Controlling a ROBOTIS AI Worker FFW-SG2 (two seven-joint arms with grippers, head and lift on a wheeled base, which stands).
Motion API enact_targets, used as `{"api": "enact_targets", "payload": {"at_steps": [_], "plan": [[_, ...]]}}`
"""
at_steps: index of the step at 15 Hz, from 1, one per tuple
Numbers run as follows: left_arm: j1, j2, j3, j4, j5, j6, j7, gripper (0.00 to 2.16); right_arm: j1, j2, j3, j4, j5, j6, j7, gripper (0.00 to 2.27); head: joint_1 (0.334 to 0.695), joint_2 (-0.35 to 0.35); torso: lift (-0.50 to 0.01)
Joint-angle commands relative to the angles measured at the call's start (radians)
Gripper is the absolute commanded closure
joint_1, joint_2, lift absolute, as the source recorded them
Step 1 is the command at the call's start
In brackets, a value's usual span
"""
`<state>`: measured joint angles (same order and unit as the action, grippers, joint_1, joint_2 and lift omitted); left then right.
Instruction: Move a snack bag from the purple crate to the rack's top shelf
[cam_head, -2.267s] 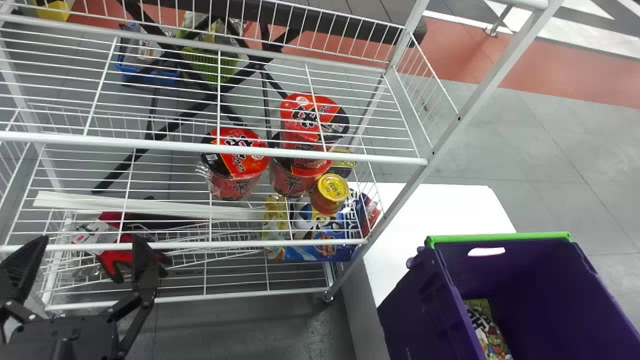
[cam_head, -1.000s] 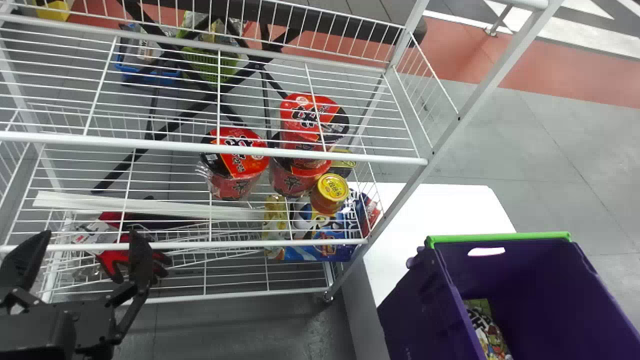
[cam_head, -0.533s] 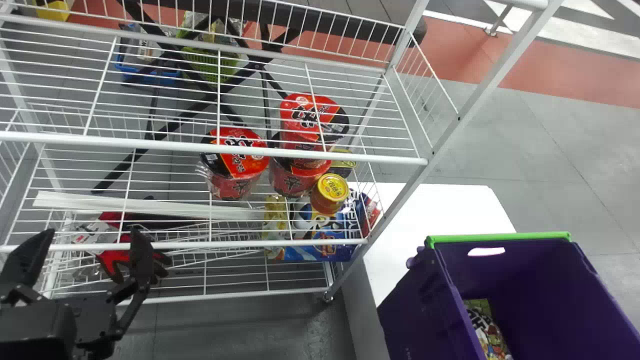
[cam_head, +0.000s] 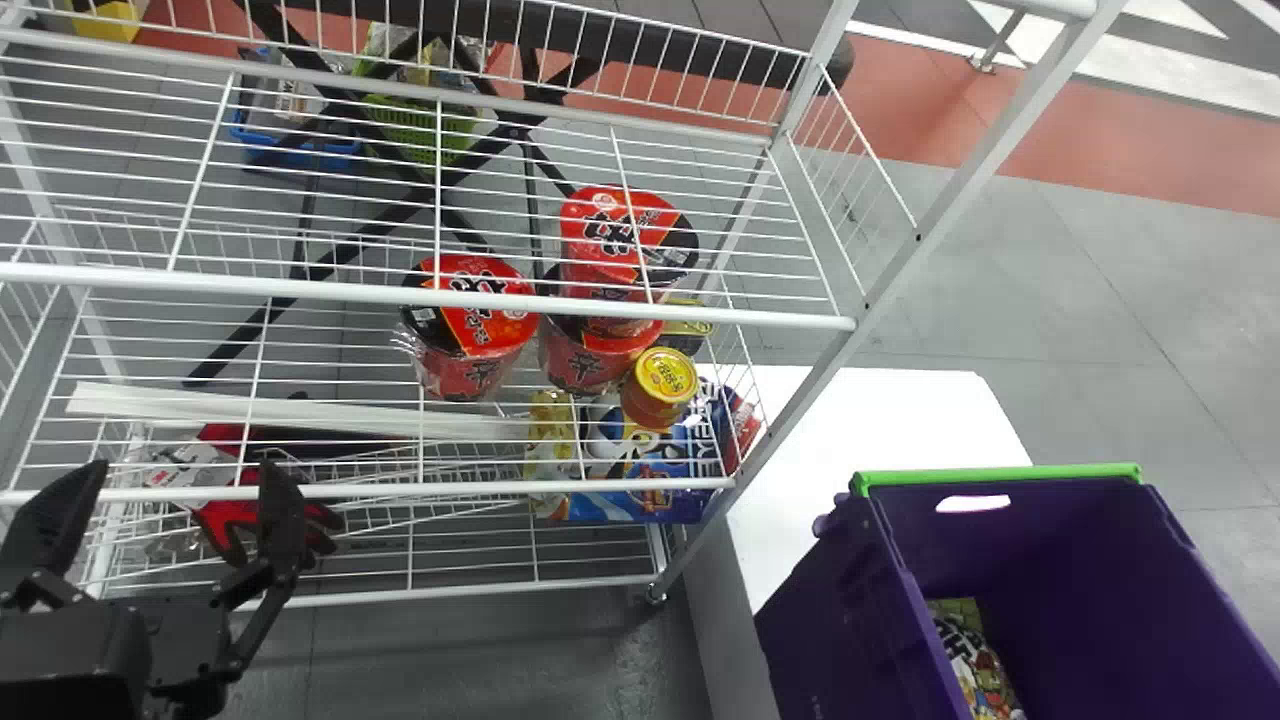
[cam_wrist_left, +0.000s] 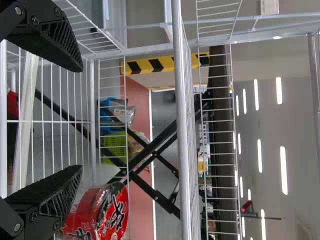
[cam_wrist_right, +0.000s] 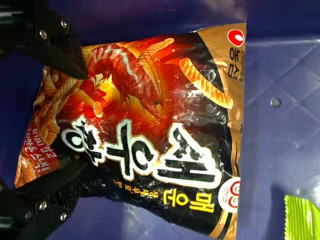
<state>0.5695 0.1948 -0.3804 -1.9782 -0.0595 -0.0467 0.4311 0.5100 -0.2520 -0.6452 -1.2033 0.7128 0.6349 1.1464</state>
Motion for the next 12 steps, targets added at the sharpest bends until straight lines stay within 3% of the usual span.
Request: {"api": "enact_targets", "payload": {"at_steps": [1,4,12], "plan": [[-0.005,-0.002,0.000,0.004,0.004,0.000,-0.005,0.14,0.024,0.002,-0.050,-0.004,-0.024,-0.086,0.026,0.26,0.695,-0.350,-0.452],[-0.008,-0.005,-0.002,0.009,0.006,0.000,-0.005,0.14,0.045,0.003,-0.120,-0.009,-0.090,-0.203,0.067,0.26,0.695,-0.350,-0.452],[0.001,0.003,-0.003,-0.004,0.004,0.000,-0.005,0.14,0.053,0.025,-0.136,-0.012,-0.092,-0.218,0.042,0.26,0.695,-0.350,-0.452]]}}
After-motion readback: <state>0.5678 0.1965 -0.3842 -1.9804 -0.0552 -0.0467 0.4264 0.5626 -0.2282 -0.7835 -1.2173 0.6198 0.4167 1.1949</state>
